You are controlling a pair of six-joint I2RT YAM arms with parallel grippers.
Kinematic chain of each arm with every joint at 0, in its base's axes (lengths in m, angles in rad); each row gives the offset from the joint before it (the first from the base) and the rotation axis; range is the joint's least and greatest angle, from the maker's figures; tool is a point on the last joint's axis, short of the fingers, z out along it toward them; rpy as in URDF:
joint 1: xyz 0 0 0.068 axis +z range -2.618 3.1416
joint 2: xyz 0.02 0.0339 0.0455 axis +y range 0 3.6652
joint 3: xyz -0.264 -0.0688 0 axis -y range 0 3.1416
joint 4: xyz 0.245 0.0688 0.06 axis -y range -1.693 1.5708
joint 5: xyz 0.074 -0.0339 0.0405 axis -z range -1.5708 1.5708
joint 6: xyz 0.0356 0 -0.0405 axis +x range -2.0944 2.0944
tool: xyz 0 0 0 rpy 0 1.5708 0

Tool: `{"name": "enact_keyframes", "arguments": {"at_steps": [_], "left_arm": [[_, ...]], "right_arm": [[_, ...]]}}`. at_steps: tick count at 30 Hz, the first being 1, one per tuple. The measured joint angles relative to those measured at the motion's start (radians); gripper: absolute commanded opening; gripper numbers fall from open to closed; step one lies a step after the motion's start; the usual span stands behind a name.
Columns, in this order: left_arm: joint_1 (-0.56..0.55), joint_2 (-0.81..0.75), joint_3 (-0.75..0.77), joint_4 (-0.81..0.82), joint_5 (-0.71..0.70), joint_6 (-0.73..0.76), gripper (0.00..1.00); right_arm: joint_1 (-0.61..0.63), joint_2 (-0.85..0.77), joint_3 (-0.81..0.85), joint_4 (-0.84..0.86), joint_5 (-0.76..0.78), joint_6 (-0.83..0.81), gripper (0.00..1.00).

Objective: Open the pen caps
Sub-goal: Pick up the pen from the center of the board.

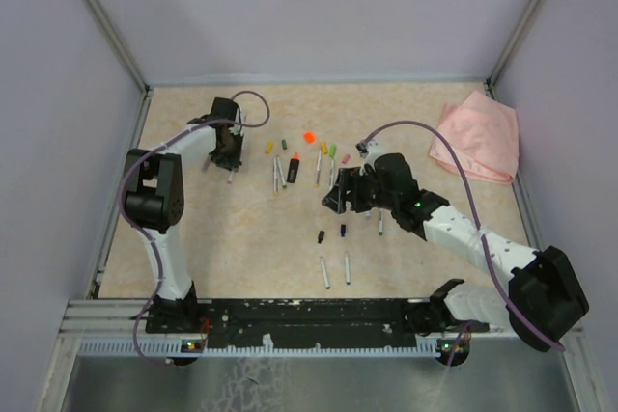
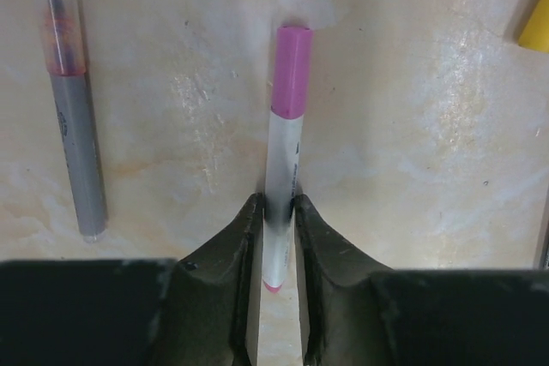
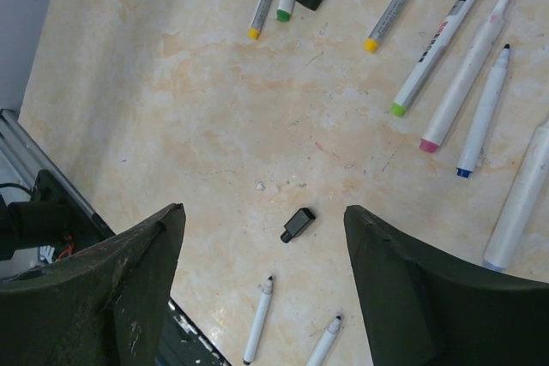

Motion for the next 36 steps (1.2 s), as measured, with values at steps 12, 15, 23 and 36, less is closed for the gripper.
{"name": "enact_keyframes", "arguments": {"at_steps": [12,15,23,36], "left_arm": [[0.006,-0.109,-0.108,0.006,0.080,-0.026,0.00],[0.006,-0.252,-0.197,0.017,0.166,-0.057,0.00],[0.006,-0.703,-0.508,0.317,0.606,-0.271,0.00],[-0.116,-0.816,-0.799,1.079,0.940,-0.864,0.00]], "right_arm": [[-0.001,0.007,0.013,0.120,-0.107,0.042,0.72],[-0.001,0.007,0.024,0.181,-0.145,0.070,0.72],[-0.001,0.006,0.027,0.332,-0.228,0.153,0.72],[-0.001,0.006,0.028,0.462,-0.263,0.259,0.71]]}}
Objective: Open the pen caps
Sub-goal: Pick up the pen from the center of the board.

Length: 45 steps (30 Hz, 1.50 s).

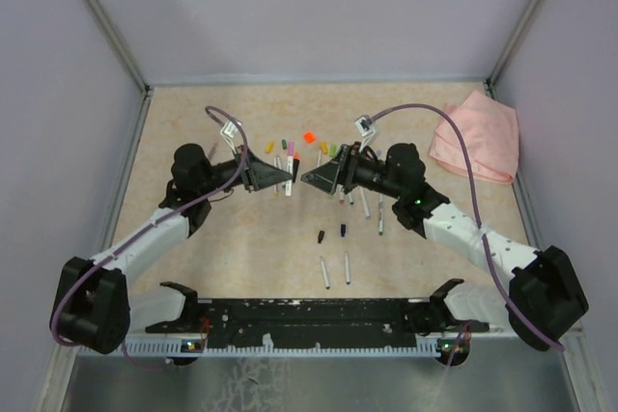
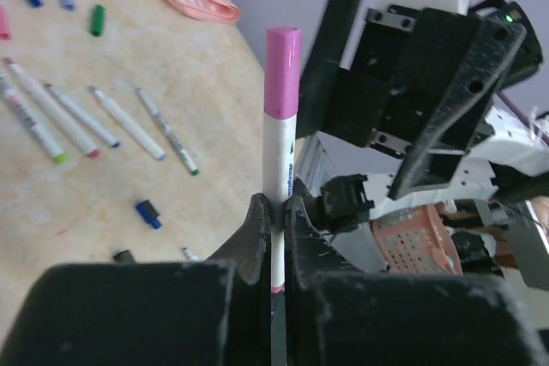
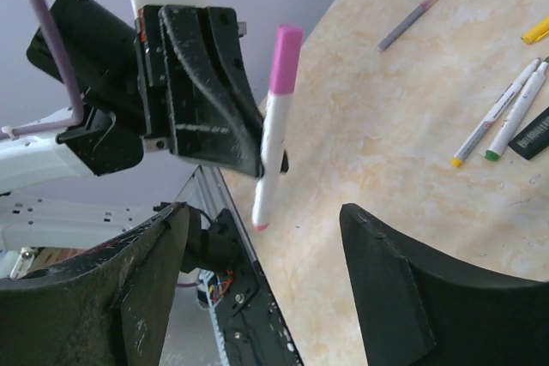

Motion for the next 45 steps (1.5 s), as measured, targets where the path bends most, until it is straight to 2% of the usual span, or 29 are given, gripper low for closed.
{"name": "enact_keyframes", "arguments": {"at_steps": [7,13,24,28,30,31,33,38,45], "left_arm": [[-0.140,0.001,0.000,0.100,-0.028,-0.056,0.00],[-0.167,0.012,0.000,0.132,-0.050,-0.073,0.00],[-0.198,0.025,0.000,0.157,-0.071,-0.092,0.00],[-0.203,0.029,0.001,0.160,-0.074,-0.100,0.00],[-0.204,0.034,0.001,0.160,-0.073,-0.103,0.00],[-0.204,0.036,0.002,0.160,-0.073,-0.104,0.02],[-0.204,0.037,0.003,0.163,-0.071,-0.107,0.15],[-0.204,0.035,0.003,0.163,-0.072,-0.098,0.48],[-0.193,-0.091,0.003,0.058,-0.122,0.002,0.78]], "right_arm": [[0.000,-0.015,0.000,0.001,0.019,0.034,0.67],[0.000,-0.036,0.000,0.008,0.035,0.061,0.51],[0.020,-0.005,0.007,0.031,0.033,0.100,0.34],[0.034,0.015,0.007,0.037,0.034,0.104,0.23],[0.040,0.027,0.012,0.037,0.034,0.103,0.12],[0.044,0.033,0.016,0.039,0.035,0.100,0.07],[0.045,0.035,0.018,0.039,0.039,0.098,0.00],[0.047,0.034,0.021,0.036,0.045,0.077,0.00],[0.049,0.020,0.021,0.021,0.029,0.043,0.00]]}}
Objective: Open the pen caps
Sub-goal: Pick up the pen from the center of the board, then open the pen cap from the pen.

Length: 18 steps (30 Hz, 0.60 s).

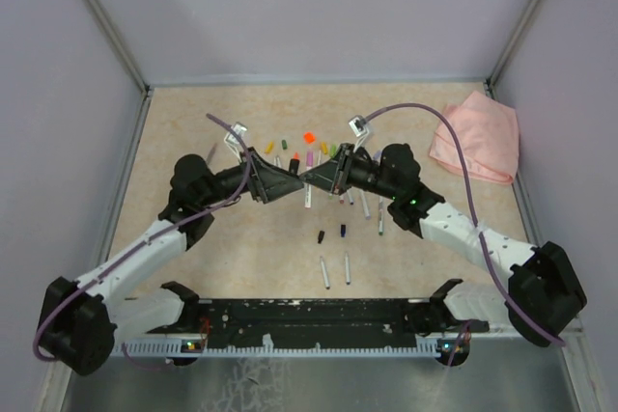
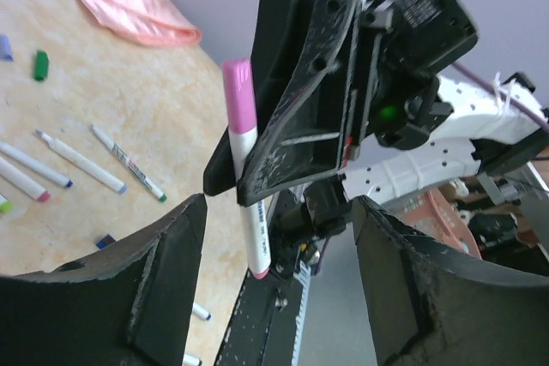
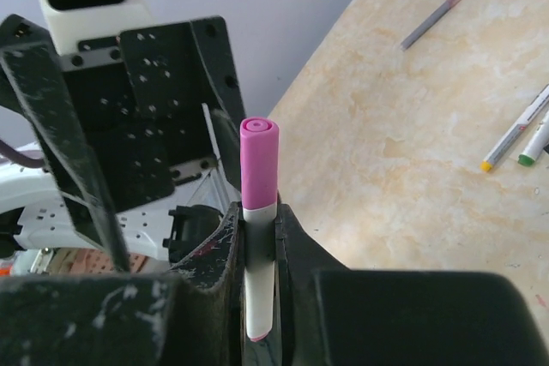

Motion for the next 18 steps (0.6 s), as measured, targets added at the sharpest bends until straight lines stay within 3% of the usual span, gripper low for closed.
{"name": "enact_keyframes", "arguments": {"at_steps": [4,7,11,18], "left_arm": [[0.031,-0.108,0.001,-0.076,-0.059,0.073,0.96],[0.049,-0.150,0.010,-0.117,-0.106,0.108,0.99],[0.060,-0.129,0.053,-0.144,-0.111,0.115,0.97],[0.062,0.025,0.151,-0.100,0.008,0.039,0.77]], "right_arm": [[0.000,0.000,0.000,-0.001,-0.039,-0.019,0.00],[-0.001,-0.003,0.000,0.000,-0.071,-0.036,0.00],[-0.001,-0.010,0.000,0.006,-0.117,-0.047,0.00],[0.000,-0.011,0.000,0.046,-0.186,-0.041,0.00]]}}
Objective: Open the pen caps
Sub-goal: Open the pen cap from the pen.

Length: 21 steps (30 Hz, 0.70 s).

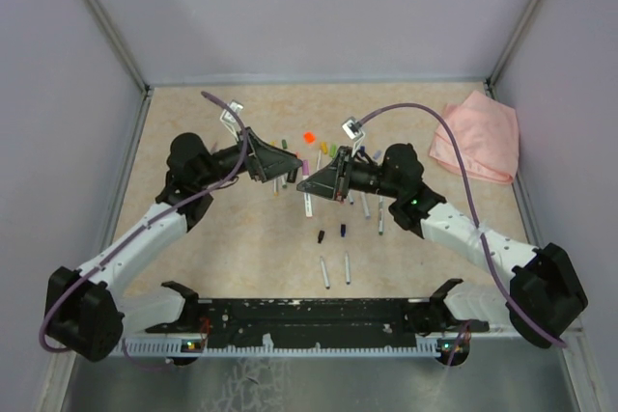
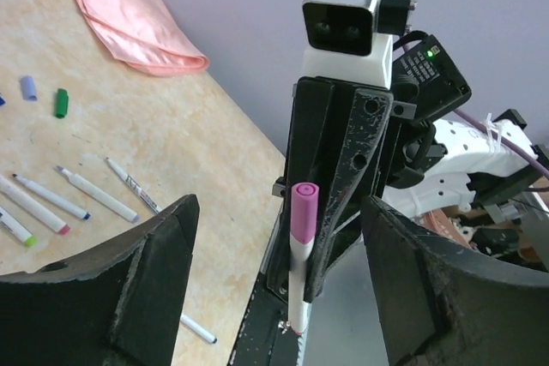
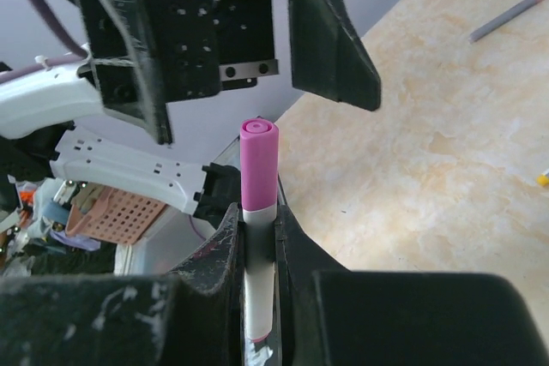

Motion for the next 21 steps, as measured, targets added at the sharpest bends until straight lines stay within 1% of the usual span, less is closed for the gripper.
{"name": "enact_keyframes", "arguments": {"at_steps": [2,8,15,18,21], "left_arm": [[0.000,0.032,0.005,0.027,0.033,-0.032,0.71],[-0.006,0.078,0.005,0.117,0.101,-0.111,0.65],[-0.040,0.081,0.005,0.158,0.122,-0.127,0.50],[-0.049,0.091,0.005,0.169,0.129,-0.130,0.35],[-0.052,0.099,0.005,0.174,0.130,-0.133,0.18]], "right_arm": [[0.000,0.000,0.000,0.010,-0.011,0.002,0.00],[0.000,0.000,0.000,0.024,-0.030,0.015,0.00],[0.000,0.003,0.000,0.053,-0.051,0.041,0.00],[0.000,0.006,0.000,0.068,-0.056,0.047,0.00],[0.000,0.007,0.000,0.072,-0.062,0.050,0.00]]}}
